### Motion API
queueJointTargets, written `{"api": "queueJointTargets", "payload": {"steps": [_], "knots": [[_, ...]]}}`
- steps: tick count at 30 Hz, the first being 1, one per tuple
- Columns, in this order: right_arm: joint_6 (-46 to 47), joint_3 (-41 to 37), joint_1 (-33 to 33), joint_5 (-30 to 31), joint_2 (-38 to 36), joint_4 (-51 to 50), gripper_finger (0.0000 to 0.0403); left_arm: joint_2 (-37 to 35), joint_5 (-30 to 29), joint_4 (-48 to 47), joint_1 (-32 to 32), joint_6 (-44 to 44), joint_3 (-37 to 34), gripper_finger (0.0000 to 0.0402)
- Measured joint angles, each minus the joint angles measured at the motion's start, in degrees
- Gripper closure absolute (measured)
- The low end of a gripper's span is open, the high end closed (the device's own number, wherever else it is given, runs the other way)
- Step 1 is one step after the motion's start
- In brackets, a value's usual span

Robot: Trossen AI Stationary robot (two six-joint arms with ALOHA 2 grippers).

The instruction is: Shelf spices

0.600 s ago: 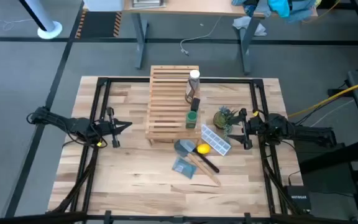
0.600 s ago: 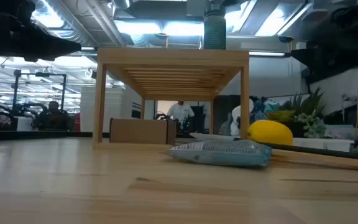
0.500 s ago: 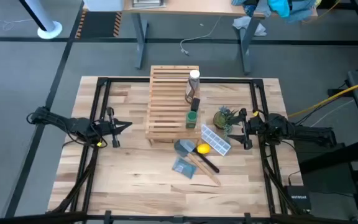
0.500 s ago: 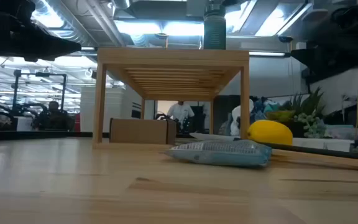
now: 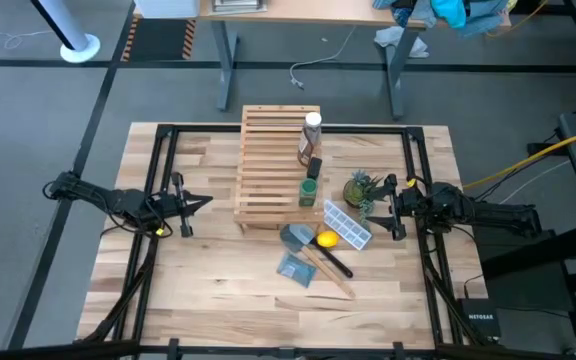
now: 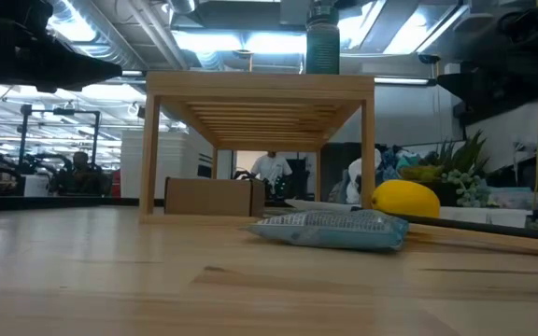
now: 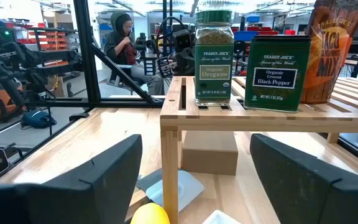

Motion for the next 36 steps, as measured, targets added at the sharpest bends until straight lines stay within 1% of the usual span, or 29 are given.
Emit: {"api": "queueJointTargets", "payload": {"steps": [33, 35, 36], "knots": [[-0.10, 0.01, 0.02, 0.00, -0.01, 0.04, 0.0096, -0.01, 0.00, 0.02, 0.00, -0.14, 0.00, 0.0400], [-0.10, 0.00, 0.02, 0.01, -0.01, 0.06, 0.0096, 0.00, 0.03, 0.02, 0.00, -3.16, 0.00, 0.0400], [-0.10, 0.00, 0.02, 0.00, -0.01, 0.07, 0.0096, 0.00, 0.11, 0.00, 0.00, -6.50, 0.00, 0.0400]]}}
